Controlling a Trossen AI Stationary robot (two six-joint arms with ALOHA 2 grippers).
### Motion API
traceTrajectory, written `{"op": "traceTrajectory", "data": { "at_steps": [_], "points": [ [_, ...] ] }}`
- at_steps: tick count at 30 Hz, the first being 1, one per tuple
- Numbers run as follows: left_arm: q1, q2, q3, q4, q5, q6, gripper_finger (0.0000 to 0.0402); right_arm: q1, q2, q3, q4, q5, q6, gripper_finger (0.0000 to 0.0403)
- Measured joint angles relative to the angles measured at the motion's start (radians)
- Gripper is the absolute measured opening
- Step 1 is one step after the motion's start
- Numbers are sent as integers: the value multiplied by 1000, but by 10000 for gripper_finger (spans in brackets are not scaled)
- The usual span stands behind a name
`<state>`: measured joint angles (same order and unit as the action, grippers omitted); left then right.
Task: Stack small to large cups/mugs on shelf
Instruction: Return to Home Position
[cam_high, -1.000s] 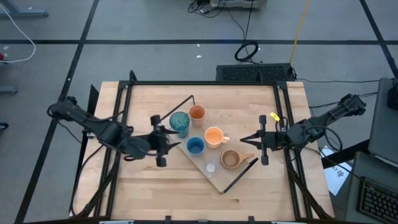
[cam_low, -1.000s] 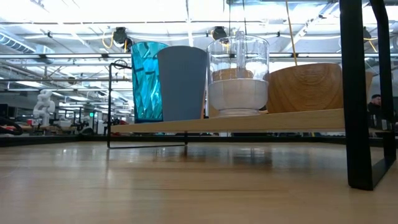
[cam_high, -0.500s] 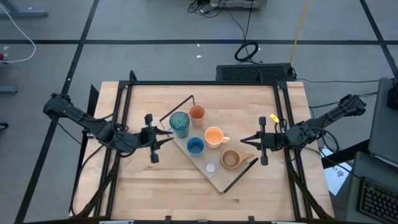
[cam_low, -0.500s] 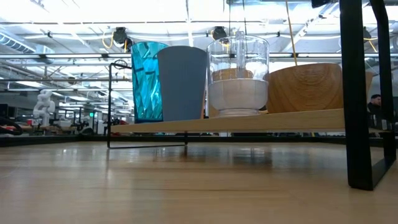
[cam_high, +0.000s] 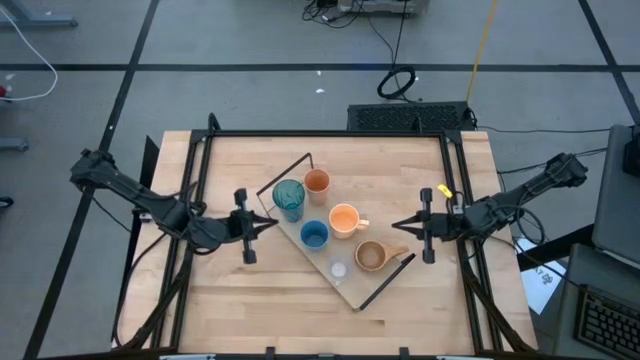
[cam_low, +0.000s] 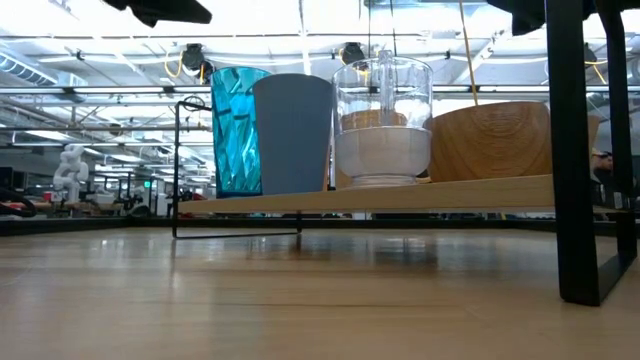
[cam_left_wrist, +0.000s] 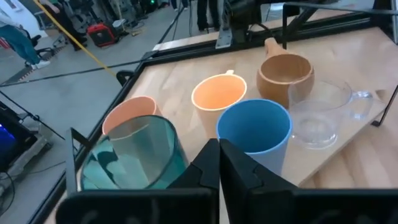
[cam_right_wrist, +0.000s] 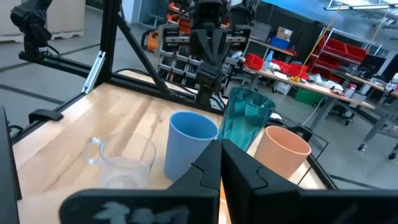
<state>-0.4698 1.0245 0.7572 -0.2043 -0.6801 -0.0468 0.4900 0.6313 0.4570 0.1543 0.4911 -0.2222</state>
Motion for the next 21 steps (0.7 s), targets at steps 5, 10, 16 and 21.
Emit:
{"op": "traceTrajectory", "data": {
  "at_steps": [5,10,16,21],
  "points": [
    [0,-27,-63,80,26,-1,9,-1,-59,-43,0,0,4,0],
    [0,-78,-145,159,28,4,10,-1,-105,-99,50,0,8,0],
    [0,-165,-259,276,38,56,8,-41,-146,-171,133,-62,1,0],
    [12,-242,-329,310,65,68,4,-98,-163,-224,190,-127,4,0]
  ]
}}
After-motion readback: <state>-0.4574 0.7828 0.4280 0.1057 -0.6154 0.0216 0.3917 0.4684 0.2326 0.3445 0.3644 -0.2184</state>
